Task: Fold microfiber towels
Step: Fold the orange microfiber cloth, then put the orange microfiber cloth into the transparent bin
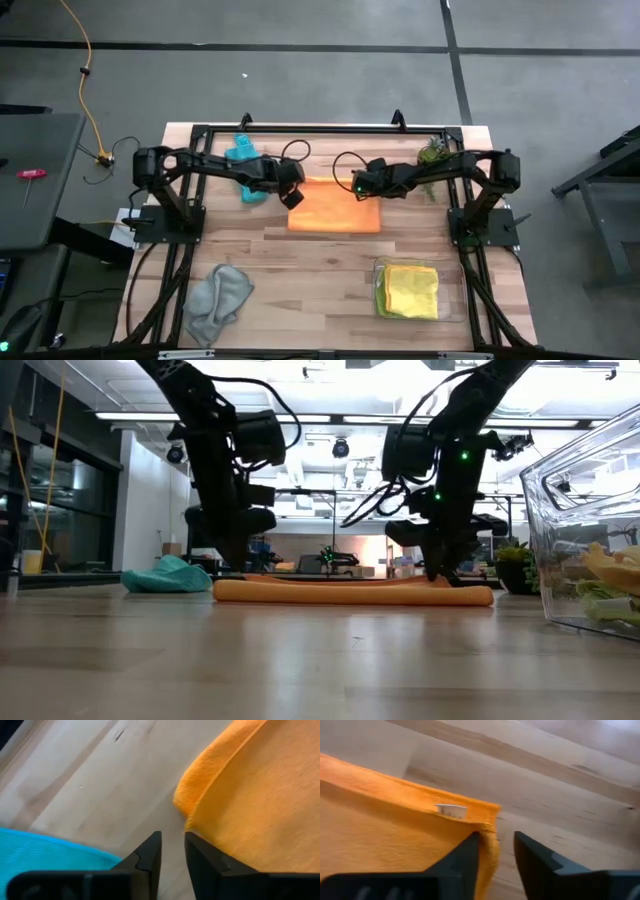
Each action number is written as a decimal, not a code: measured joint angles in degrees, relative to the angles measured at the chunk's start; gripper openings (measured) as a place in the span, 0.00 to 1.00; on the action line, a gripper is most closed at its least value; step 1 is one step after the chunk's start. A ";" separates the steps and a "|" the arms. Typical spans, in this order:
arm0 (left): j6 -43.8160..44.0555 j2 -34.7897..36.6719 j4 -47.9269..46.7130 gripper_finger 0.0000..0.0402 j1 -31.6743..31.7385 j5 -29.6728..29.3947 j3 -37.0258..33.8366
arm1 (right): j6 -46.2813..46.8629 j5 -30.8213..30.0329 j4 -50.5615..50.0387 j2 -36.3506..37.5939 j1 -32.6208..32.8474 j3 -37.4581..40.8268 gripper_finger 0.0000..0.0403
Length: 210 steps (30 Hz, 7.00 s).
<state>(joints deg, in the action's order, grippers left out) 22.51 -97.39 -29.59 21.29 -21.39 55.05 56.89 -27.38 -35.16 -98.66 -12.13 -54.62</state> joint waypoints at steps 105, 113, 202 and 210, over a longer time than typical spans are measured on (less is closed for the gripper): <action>-2.18 65.64 26.21 0.33 -8.85 7.11 -28.46 | 10.19 10.46 -5.77 -1.03 6.06 2.56 0.03; -2.16 65.64 26.14 0.33 -8.86 6.80 -28.46 | 14.57 11.69 -6.42 11.33 5.37 13.49 0.00; -0.17 65.38 24.26 0.33 -8.84 5.12 -28.46 | 15.33 15.61 8.52 11.30 6.00 7.82 0.60; -0.17 65.38 24.22 0.33 -8.84 5.12 -28.46 | 18.82 19.18 16.21 2.92 6.38 7.80 0.60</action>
<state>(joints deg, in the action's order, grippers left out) 22.35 -32.01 -5.37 12.45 -16.27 26.59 75.70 -8.19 -18.95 -95.74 -5.75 -46.82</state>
